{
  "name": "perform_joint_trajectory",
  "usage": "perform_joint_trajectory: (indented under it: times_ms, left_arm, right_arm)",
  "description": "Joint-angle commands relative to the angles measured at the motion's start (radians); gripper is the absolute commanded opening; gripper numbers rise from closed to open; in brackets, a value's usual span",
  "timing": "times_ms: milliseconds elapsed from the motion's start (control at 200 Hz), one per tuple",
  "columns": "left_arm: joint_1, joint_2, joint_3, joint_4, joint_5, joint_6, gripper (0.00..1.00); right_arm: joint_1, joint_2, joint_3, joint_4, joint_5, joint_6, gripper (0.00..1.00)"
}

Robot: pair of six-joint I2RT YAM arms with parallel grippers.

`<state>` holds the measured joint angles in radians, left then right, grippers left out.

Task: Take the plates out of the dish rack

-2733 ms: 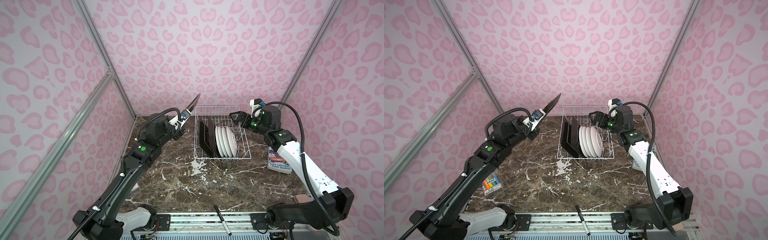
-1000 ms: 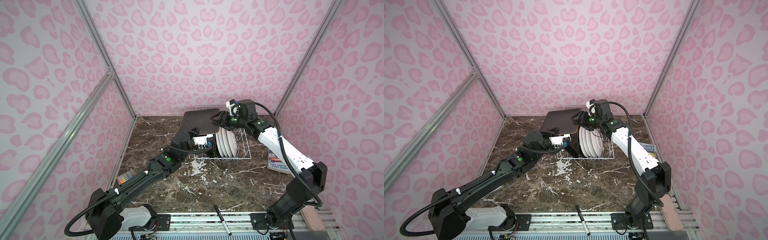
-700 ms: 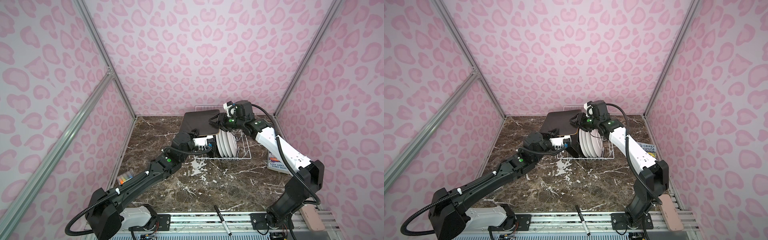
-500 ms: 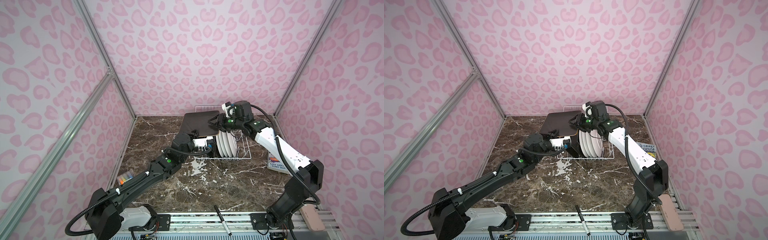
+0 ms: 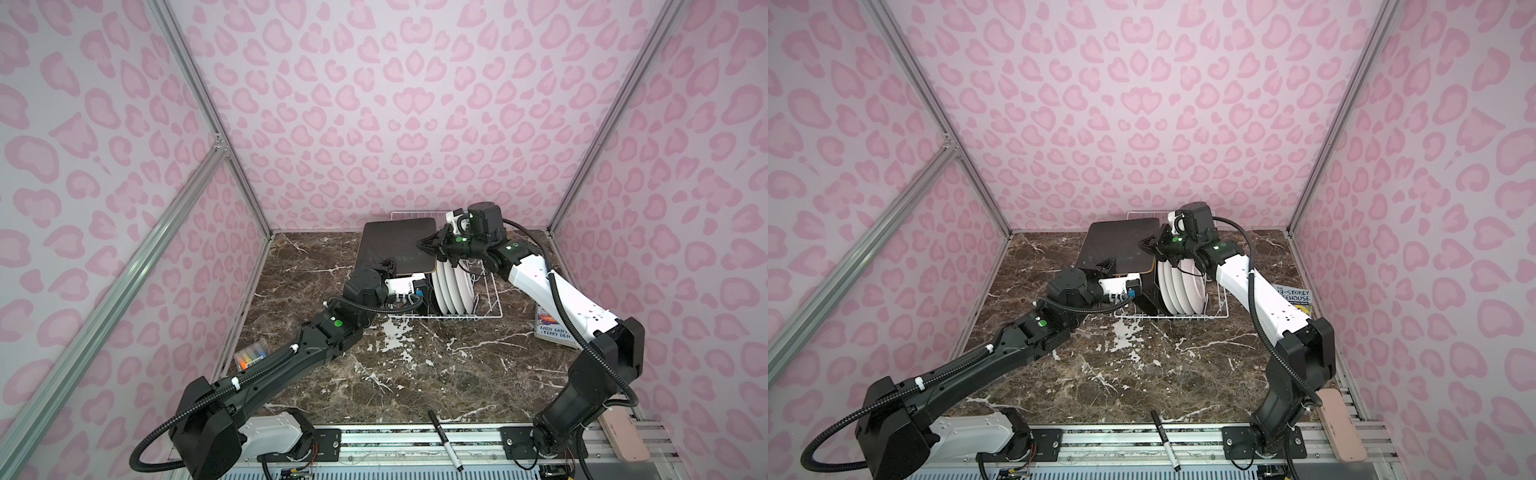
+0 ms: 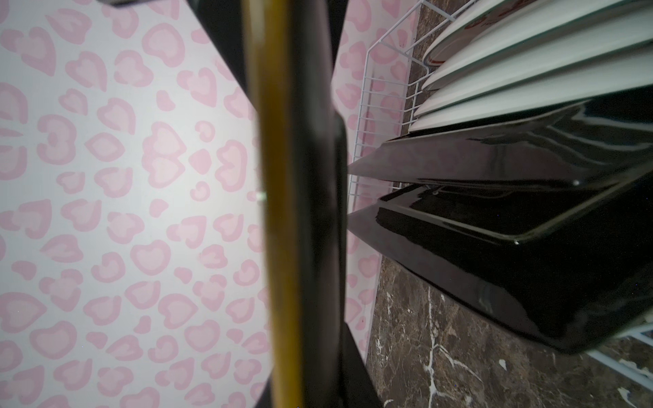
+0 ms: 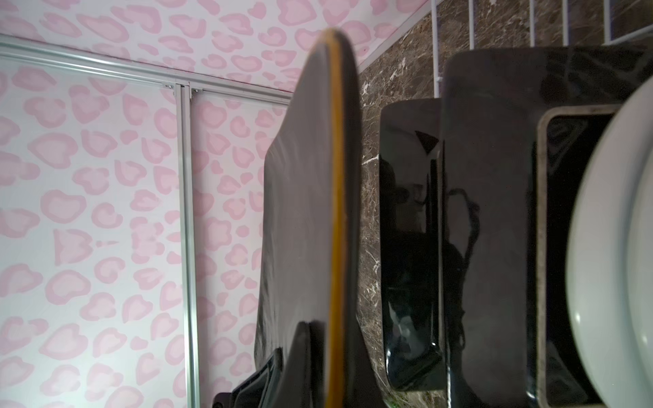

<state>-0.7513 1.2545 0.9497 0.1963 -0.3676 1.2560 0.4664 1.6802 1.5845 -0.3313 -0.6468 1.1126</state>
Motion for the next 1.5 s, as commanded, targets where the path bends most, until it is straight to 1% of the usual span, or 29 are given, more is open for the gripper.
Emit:
perform_joint_trajectory:
  times_ms: [0,85,95,155,185,220,315,365,430,560,725,750,855,905,930,965,1010,1050,1125,1160,1205,1305,1365,1420,1455,1495]
  left_arm:
    - [0.0,0.004,0.021,0.179,0.029,-0.025,0.21]
    - [0.0,0.008,0.027,0.164,0.026,-0.039,0.35]
    - [0.0,0.008,0.027,0.164,0.025,-0.042,0.4]
    - [0.0,0.008,0.026,0.168,0.023,-0.054,0.59]
    - [0.0,0.007,0.023,0.174,0.022,-0.06,0.64]
    - [0.0,0.005,0.022,0.175,0.021,-0.066,0.68]
    - [0.0,-0.005,0.025,0.139,0.029,-0.102,0.73]
    - [0.001,-0.013,0.023,0.129,0.035,-0.131,0.78]
    - [0.001,-0.024,0.023,0.102,0.044,-0.171,0.82]
    - [0.002,-0.059,0.015,0.074,0.047,-0.243,0.84]
    - [0.003,-0.11,0.006,0.046,0.023,-0.33,0.85]
    - [0.003,-0.117,0.003,0.046,0.018,-0.342,0.86]
    - [0.012,-0.147,0.008,0.023,0.008,-0.416,0.89]
    - [0.026,-0.162,0.027,0.0,0.024,-0.483,0.9]
    - [0.036,-0.168,0.039,-0.038,0.034,-0.521,0.9]
    - [0.052,-0.176,0.062,-0.07,0.052,-0.58,0.93]
    - [0.079,-0.181,0.102,-0.124,0.078,-0.671,0.94]
    - [0.11,-0.179,0.146,-0.164,0.102,-0.761,0.96]
    - [0.175,-0.171,0.231,-0.251,0.192,-0.923,0.97]
    - [0.206,-0.164,0.265,-0.278,0.228,-0.995,1.0]
    - [0.245,-0.151,0.304,-0.309,0.267,-1.09,0.97]
    - [0.343,-0.108,0.381,-0.382,0.412,-1.287,0.97]
    - [0.401,-0.072,0.434,-0.422,0.522,-1.395,0.97]
    - [0.452,-0.036,0.46,-0.436,0.614,-1.497,0.97]
    - [0.486,-0.013,0.469,-0.434,0.665,-1.583,0.97]
    - [0.527,0.013,0.471,-0.414,0.752,-1.675,0.97]
  right_arm:
    - [0.0,0.001,-0.025,0.085,-0.052,-0.172,0.0]
    - [-0.009,-0.006,-0.041,0.132,-0.057,-0.144,0.0]
    - [-0.01,-0.006,-0.043,0.138,-0.057,-0.142,0.0]
    - [-0.017,-0.016,-0.054,0.172,-0.053,-0.128,0.0]
    - [-0.022,-0.022,-0.059,0.187,-0.053,-0.121,0.0]
    - [-0.028,-0.028,-0.064,0.205,-0.053,-0.112,0.0]
    - [-0.048,-0.041,-0.072,0.24,-0.045,-0.094,0.0]
    - [-0.058,-0.047,-0.073,0.252,-0.034,-0.088,0.0]
    - [-0.075,-0.055,-0.077,0.27,-0.023,-0.083,0.0]
    - [-0.114,-0.074,-0.084,0.287,0.002,-0.074,0.0]
    - [-0.16,-0.1,-0.09,0.307,0.019,-0.074,0.0]
    - [-0.167,-0.106,-0.126,0.313,0.02,-0.074,0.0]
    - [-0.194,-0.127,-0.15,0.33,0.016,-0.08,0.0]
    - [-0.203,-0.138,-0.163,0.335,0.016,-0.086,0.0]
    - [-0.207,-0.144,-0.17,0.339,0.016,-0.091,0.0]
    - [-0.212,-0.152,-0.175,0.336,0.016,-0.099,0.0]
    - [-0.218,-0.16,-0.182,0.334,0.015,-0.11,0.0]
    - [-0.223,-0.165,-0.186,0.333,0.011,-0.119,0.0]
    - [-0.228,-0.177,-0.192,0.331,0.008,-0.144,0.0]
    - [-0.229,-0.183,-0.195,0.33,0.012,-0.154,0.0]
    - [-0.229,-0.186,-0.2,0.333,0.012,-0.163,0.0]
    - [-0.229,-0.192,-0.207,0.351,0.005,-0.174,0.0]
    - [-0.228,-0.194,-0.211,0.366,-0.004,-0.175,0.0]
    - [-0.229,-0.192,-0.213,0.382,-0.02,-0.174,0.0]
    - [-0.229,-0.191,-0.215,0.395,-0.033,-0.173,0.0]
    - [-0.229,-0.188,-0.217,0.409,-0.047,-0.168,0.0]
